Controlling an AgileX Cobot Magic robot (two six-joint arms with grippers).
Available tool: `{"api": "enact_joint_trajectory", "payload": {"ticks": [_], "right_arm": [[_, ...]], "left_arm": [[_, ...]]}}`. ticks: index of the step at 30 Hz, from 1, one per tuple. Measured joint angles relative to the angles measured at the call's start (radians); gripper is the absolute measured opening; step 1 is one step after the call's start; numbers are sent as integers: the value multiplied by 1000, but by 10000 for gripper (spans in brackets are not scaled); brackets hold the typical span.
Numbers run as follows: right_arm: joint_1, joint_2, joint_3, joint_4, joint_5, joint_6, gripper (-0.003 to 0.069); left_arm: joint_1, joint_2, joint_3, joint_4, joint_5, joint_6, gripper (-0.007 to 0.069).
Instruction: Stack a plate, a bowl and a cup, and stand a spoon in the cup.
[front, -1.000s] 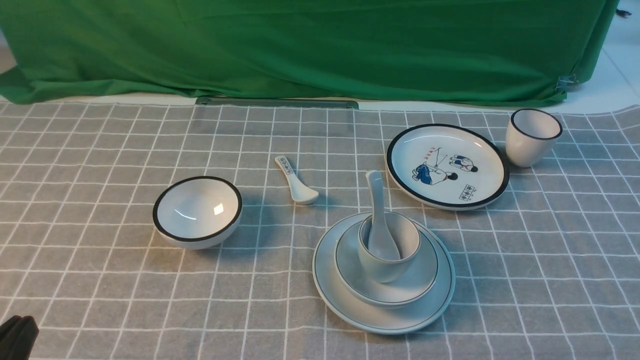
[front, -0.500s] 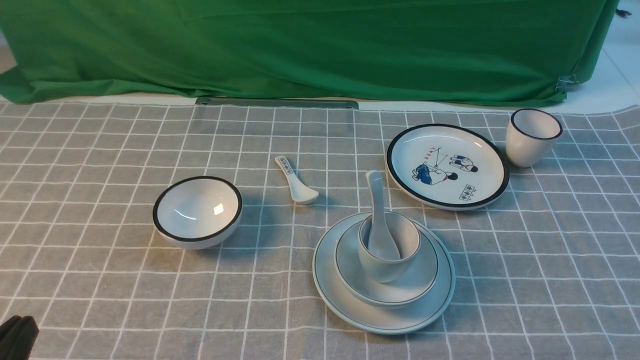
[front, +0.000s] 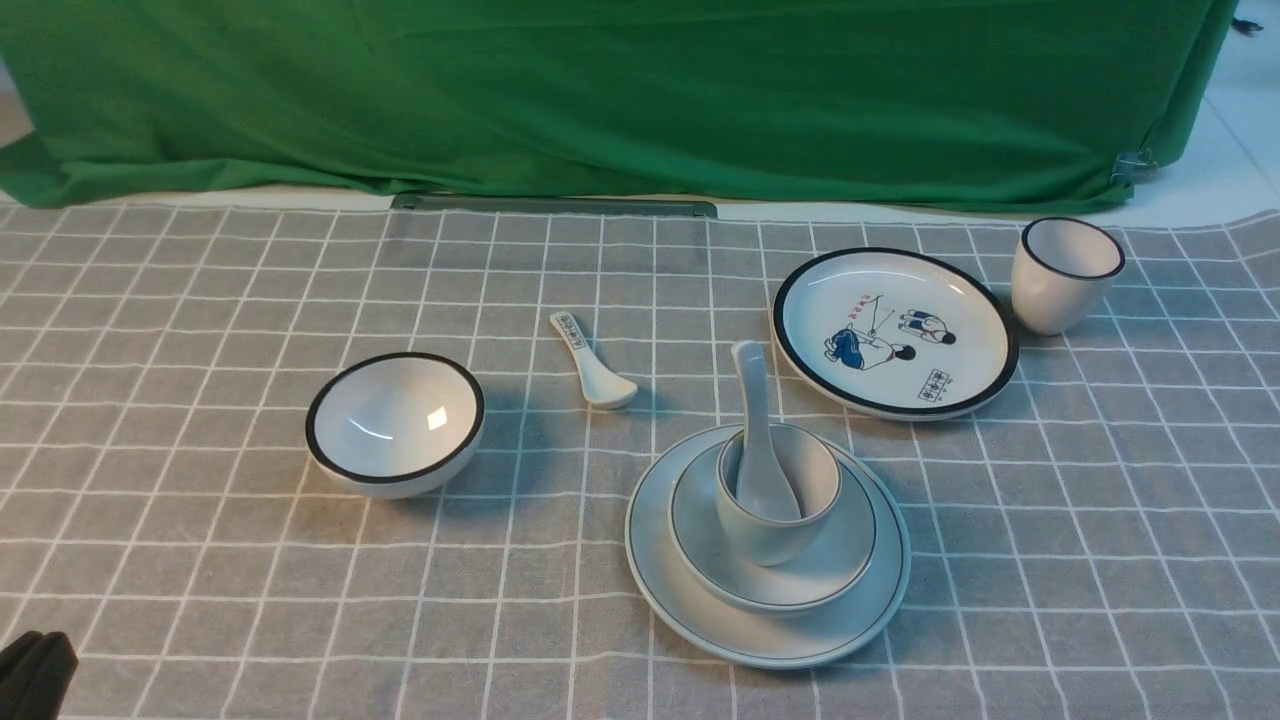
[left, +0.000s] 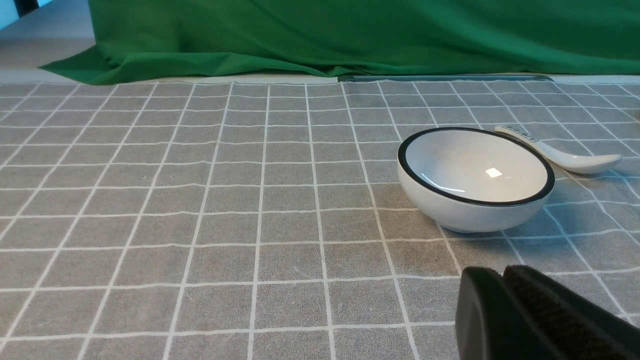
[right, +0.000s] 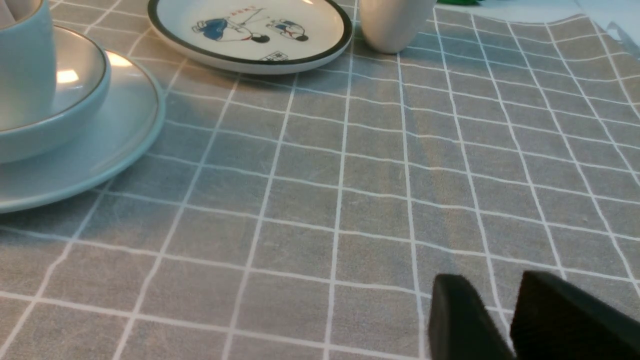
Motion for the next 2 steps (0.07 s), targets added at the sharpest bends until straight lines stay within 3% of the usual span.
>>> {"api": "enact_joint_trajectory", "payload": {"ticks": [2], "right_arm": [[0, 0, 0, 0, 0, 0, 221]], "left_arm": [[0, 0, 0, 0, 0, 0, 17]]}}
